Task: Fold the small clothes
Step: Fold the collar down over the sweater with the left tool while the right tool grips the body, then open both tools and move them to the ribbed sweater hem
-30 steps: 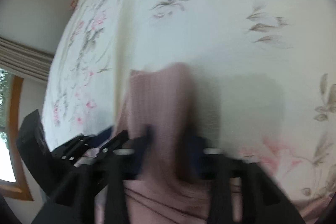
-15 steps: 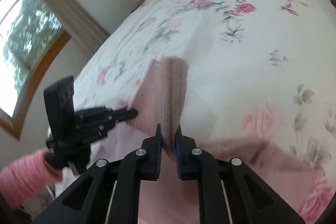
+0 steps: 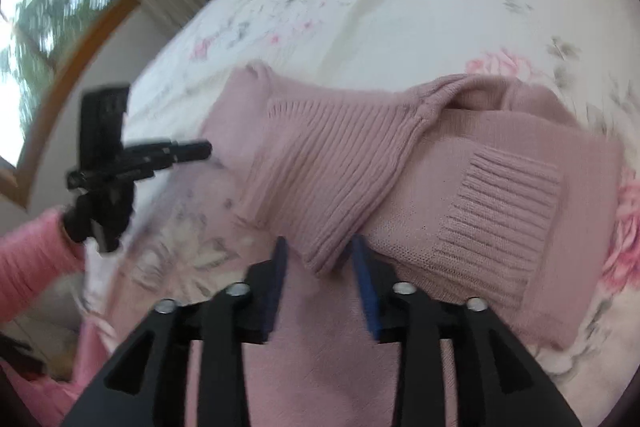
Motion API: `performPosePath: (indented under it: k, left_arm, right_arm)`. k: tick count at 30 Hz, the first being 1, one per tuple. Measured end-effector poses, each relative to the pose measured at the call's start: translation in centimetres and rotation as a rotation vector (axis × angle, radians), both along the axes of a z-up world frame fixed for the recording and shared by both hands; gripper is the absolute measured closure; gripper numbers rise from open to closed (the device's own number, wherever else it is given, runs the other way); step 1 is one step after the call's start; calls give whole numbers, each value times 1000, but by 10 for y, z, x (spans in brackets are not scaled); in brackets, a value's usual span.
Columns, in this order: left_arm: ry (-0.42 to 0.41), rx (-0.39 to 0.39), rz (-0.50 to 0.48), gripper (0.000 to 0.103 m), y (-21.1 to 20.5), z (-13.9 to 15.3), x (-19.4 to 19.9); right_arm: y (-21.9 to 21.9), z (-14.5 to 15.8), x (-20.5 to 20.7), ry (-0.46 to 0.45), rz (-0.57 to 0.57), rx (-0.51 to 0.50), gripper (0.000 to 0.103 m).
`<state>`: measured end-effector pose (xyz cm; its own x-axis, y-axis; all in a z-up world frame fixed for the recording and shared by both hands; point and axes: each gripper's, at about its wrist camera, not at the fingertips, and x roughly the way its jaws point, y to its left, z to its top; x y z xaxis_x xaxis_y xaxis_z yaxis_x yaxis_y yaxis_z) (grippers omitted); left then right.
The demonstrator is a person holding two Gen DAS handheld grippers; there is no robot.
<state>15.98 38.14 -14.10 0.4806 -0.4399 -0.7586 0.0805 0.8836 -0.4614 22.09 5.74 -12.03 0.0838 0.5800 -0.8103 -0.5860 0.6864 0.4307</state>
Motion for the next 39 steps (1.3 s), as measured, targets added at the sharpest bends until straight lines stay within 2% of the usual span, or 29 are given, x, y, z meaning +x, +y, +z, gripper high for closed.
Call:
performPosePath:
  k: [1, 3, 5, 8, 9, 10, 11, 13, 14, 15, 18, 19, 21, 24, 26, 27, 30, 32, 34, 36, 39]
  left_arm:
    - [5, -13, 13, 90, 1, 1, 5]
    - [36, -72, 33, 78, -2, -2, 28]
    - [83, -117, 52, 73, -7, -11, 44]
    - [158, -180, 99, 77, -13, -32, 74]
    - [161, -194, 106, 86, -14, -35, 79]
    - [161, -192, 114, 93, -17, -38, 87]
    - [159, -176, 118, 94, -19, -38, 94]
    - [130, -142, 129, 95, -20, -33, 106]
    - [113, -112, 139, 96, -19, -30, 112]
    - [101, -81, 143, 96, -17, -28, 119]
    - [154, -120, 108, 95, -14, -32, 124]
    - [158, -107, 102, 94, -12, -31, 120]
    - [138, -99, 96, 93, -10, -24, 105]
    - [80, -54, 86, 92, -12, -9, 81]
    - [36, -8, 48, 87, -23, 2, 64]
    - [23, 19, 28, 87, -30, 6, 58]
    - [6, 84, -29, 84, -50, 6, 47]
    - [32, 109, -38, 84, -58, -4, 44]
    - [55, 127, -40, 84, -61, -13, 45]
    - [59, 147, -46, 84, -62, -17, 42]
    - [74, 105, -30, 84, -52, -22, 37]
  right_arm:
    - [-3, 2, 9, 18, -41, 27, 62]
    - [-5, 1, 30, 51, -119, 60, 58]
    - [-4, -6, 52, 103, -189, 89, 55]
    - [5, -29, 86, 189, -264, 77, 54]
    - [8, -35, 90, 198, -268, 69, 55]
    - [12, -41, 94, 214, -268, 74, 66]
    - [16, -47, 98, 228, -268, 76, 70]
    - [21, -49, 103, 204, -284, 60, 87]
    - [21, -49, 104, 200, -293, 69, 91]
    - [20, -50, 107, 202, -313, 82, 92]
    - [12, -57, 113, 205, -361, 66, 92]
    - [10, -59, 112, 211, -360, 64, 92]
    - [6, -55, 104, 206, -365, 62, 86]
    - [1, -40, 85, 207, -367, 86, 68]
    - [0, -36, 65, 242, -362, 95, 54]
    - [2, -39, 57, 262, -360, 97, 51]
    - [13, -52, 37, 308, -339, 75, 52]
    - [19, -55, 35, 297, -347, 52, 57]
    - [25, -53, 39, 319, -340, 60, 92]
    - [23, -47, 38, 307, -330, 57, 92]
    - [7, -37, 35, 243, -345, 24, 93]
